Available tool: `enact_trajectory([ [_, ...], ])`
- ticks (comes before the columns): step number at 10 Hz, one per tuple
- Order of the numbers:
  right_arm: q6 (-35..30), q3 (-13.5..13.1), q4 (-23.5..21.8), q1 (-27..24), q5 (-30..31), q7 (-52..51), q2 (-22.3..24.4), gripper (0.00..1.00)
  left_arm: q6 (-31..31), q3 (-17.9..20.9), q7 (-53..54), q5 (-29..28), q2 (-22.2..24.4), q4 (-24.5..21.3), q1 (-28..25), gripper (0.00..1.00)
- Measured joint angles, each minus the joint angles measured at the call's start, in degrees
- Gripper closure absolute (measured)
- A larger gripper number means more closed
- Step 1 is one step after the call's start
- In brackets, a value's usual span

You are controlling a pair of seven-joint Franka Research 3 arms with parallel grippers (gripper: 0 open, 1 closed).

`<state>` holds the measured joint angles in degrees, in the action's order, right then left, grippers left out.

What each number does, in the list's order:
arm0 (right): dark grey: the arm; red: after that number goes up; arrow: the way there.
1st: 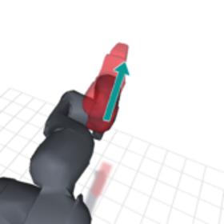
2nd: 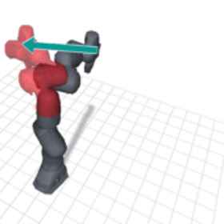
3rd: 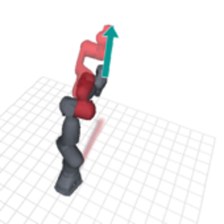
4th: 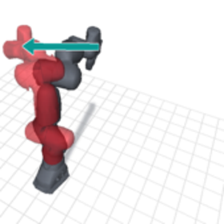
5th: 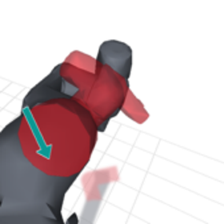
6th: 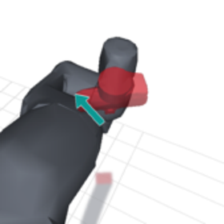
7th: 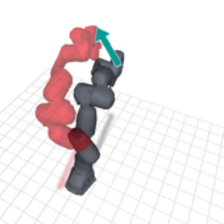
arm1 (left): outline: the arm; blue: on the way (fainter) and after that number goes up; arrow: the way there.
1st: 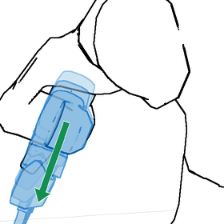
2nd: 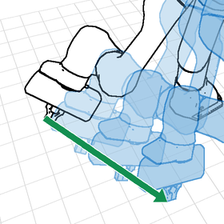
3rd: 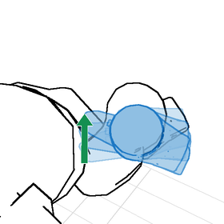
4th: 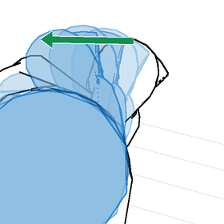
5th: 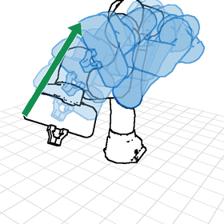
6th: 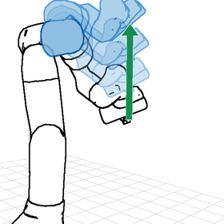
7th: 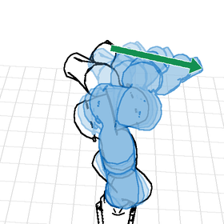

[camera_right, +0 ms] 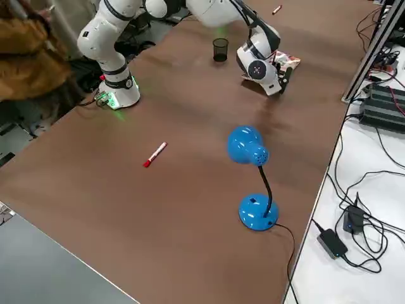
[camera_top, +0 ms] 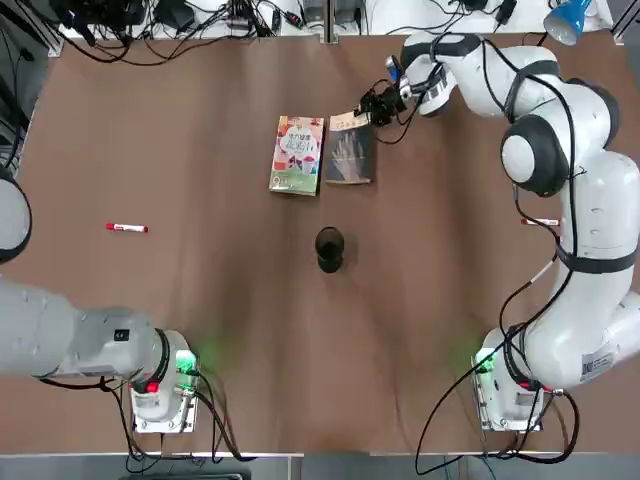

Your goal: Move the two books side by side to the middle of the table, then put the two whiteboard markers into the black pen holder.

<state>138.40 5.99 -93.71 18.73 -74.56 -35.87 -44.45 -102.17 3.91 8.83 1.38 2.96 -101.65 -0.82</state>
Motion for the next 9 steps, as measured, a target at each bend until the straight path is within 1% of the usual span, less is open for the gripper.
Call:
enact_trajectory([
  [1, 0.2, -0.4, 0.4, -0.1, 0.0, 0.0, 0.2, 0.07, -0.2, -0.2, 0.0, 0.0, -0.1, 0.4, 0.0, 0.0],
  [2, 0.4, -1.1, 0.8, -0.3, 0.0, -0.1, 0.8, 0.01, -0.1, -0.5, 0.0, 0.0, -0.6, 1.9, 0.1, 0.0],
  [4, 0.2, -4.7, 1.0, -0.8, 2.2, -0.5, 3.5, 0.01, 1.6, -1.0, -0.2, 0.0, -3.6, 7.7, 0.4, 0.0],
  [5, -0.2, -6.5, 0.4, -1.2, 4.8, -0.5, 5.3, 0.01, 2.3, -1.1, -0.9, 0.0, -5.3, 10.4, 0.7, 0.0],
  [6, -0.5, -7.9, -1.2, -1.4, 7.6, -0.5, 7.7, 0.01, 2.6, -1.6, -2.1, 0.0, -6.5, 12.0, 0.7, 0.0],
  [7, -0.7, -9.3, -3.9, -1.4, 11.2, -0.5, 10.2, 0.01, 2.8, -2.9, -3.5, 0.0, -7.1, 12.7, 0.6, 0.0],
  [8, -2.2, -11.1, -7.1, -1.4, 15.6, -0.5, 12.8, 0.01, 4.0, -3.9, -4.6, 0.0, -7.2, 12.9, 0.7, 0.01],
  [9, -6.0, -13.7, -9.6, -1.4, 20.6, -0.7, 14.9, 0.01, 5.6, -4.6, -4.9, 0.0, -7.2, 13.0, 0.6, 0.01],
])
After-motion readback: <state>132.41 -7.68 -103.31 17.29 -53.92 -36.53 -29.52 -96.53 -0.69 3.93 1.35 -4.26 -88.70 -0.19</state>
